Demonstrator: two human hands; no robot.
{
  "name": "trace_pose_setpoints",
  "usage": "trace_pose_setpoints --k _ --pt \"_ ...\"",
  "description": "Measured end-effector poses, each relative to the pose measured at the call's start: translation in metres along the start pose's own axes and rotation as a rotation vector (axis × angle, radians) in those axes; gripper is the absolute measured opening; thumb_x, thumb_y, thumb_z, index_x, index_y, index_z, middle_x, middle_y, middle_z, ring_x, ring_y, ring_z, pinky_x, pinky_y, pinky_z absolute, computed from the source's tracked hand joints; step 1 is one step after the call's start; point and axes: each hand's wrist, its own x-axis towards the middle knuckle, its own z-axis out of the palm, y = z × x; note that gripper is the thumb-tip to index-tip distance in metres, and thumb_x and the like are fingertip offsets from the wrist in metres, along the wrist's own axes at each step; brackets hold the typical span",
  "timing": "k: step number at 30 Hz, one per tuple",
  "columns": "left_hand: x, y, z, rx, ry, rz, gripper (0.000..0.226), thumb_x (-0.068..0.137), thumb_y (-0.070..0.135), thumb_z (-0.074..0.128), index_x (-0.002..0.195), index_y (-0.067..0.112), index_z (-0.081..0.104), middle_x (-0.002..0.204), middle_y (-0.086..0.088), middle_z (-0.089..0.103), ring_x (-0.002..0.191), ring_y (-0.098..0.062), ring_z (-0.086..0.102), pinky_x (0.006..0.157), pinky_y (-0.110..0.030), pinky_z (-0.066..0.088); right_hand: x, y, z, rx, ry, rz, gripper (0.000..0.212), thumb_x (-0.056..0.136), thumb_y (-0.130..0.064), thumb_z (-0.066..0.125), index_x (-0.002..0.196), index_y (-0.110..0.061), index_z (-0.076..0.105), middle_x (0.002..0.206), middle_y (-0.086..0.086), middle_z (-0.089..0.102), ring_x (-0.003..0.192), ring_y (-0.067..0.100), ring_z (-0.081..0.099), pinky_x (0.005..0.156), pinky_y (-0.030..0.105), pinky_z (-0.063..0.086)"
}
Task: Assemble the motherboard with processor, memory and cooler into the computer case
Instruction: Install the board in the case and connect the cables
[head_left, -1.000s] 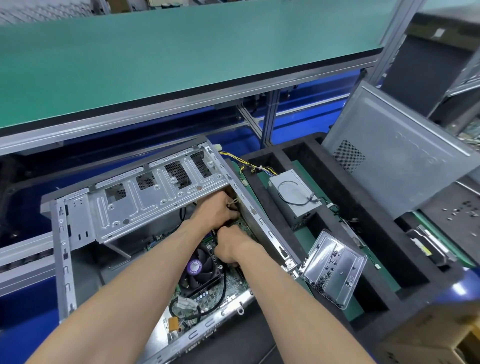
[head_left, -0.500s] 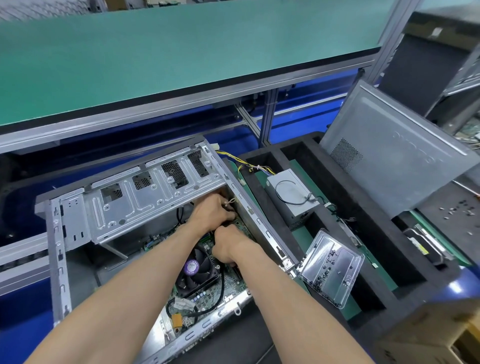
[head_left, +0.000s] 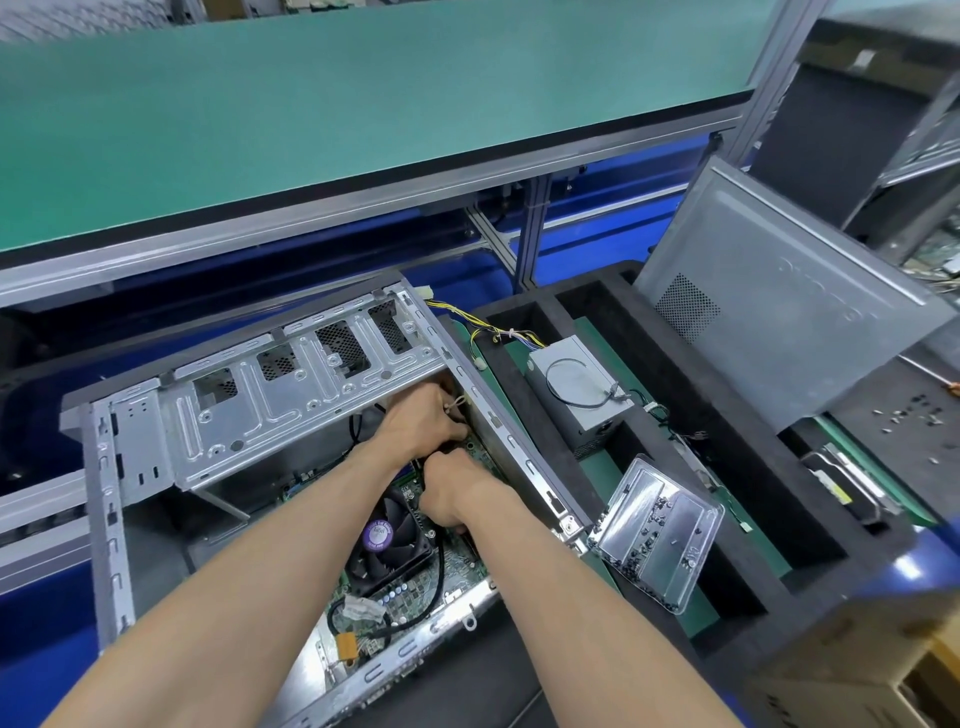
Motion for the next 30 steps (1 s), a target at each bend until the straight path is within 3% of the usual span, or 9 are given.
trace_pose_setpoints --k 6,9,14,20,22,26,30 --pt "-0.0006 0.0013 -0.0034 0.008 -0.024 -0.016 0.017 0.073 0.029 0.080 0.072 0.027 0.063 0.096 0.007 0.072 0.069 -0.004 0.060 0.051 -0.023 0.037 0.0000 0.0001 -0.0003 -0.025 0.005 -0.008 0.025 0.100 -0.010 0.050 0.119 0.004 0.059 0.122 0.025 0.060 0.109 0.040 0.061 0.073 0.035 0.047" --pt "-0.0009 0.0028 -0.0049 0.011 -0.035 -0.011 0.018 0.073 0.029 0.080 0.069 0.027 0.063 0.093 0.008 0.070 0.071 -0.009 0.061 0.051 -0.023 0.037 -0.0004 0.0003 -0.0010 -0.031 0.001 -0.016 0.025 0.100 -0.010 0.051 0.119 0.004 0.058 0.123 0.025 0.059 0.108 0.040 0.062 0.072 0.036 0.047" --pt "-0.0015 0.0048 -0.0061 0.002 -0.051 -0.015 0.014 0.073 0.027 0.079 0.075 0.017 0.069 0.059 0.009 0.063 0.060 -0.015 0.058 0.049 -0.025 0.038 -0.0012 0.0009 -0.0016 -0.032 0.006 -0.021 0.026 0.099 -0.010 0.050 0.121 0.003 0.057 0.127 0.024 0.056 0.110 0.040 0.061 0.073 0.036 0.046" --pt "-0.0021 0.0045 -0.0054 0.013 -0.049 -0.019 0.019 0.075 0.025 0.078 0.086 0.010 0.072 0.083 -0.006 0.075 0.072 -0.021 0.066 0.068 -0.035 0.054 -0.0017 0.0002 -0.0018 -0.038 0.005 -0.022 0.025 0.100 -0.010 0.051 0.121 0.002 0.057 0.127 0.024 0.057 0.108 0.040 0.062 0.073 0.036 0.047" --pt "-0.0028 0.0047 -0.0050 0.012 -0.039 -0.020 0.021 0.075 0.025 0.078 0.087 0.009 0.072 0.083 -0.007 0.075 0.074 -0.023 0.068 0.068 -0.036 0.054 -0.0018 0.0001 -0.0023 -0.038 0.005 -0.020 0.026 0.100 -0.010 0.050 0.121 0.002 0.057 0.128 0.024 0.056 0.109 0.040 0.062 0.073 0.036 0.047" --pt "-0.0038 0.0051 -0.0049 0.012 -0.029 -0.017 0.020 0.074 0.026 0.078 0.084 0.010 0.073 0.078 -0.008 0.074 0.059 -0.018 0.059 0.062 -0.033 0.052 -0.0014 -0.0001 -0.0022 -0.043 -0.001 -0.015 0.029 0.100 -0.011 0.050 0.125 0.003 0.056 0.131 0.025 0.054 0.114 0.040 0.060 0.075 0.037 0.046" --pt "-0.0049 0.0065 -0.0055 0.035 -0.031 0.002 0.015 0.073 0.026 0.078 0.081 0.013 0.073 0.074 -0.006 0.073 0.061 -0.019 0.062 0.061 -0.034 0.053 -0.0001 0.0001 -0.0021 -0.033 -0.007 -0.010 0.029 0.100 -0.012 0.050 0.126 0.002 0.055 0.132 0.024 0.053 0.114 0.040 0.059 0.075 0.036 0.046"
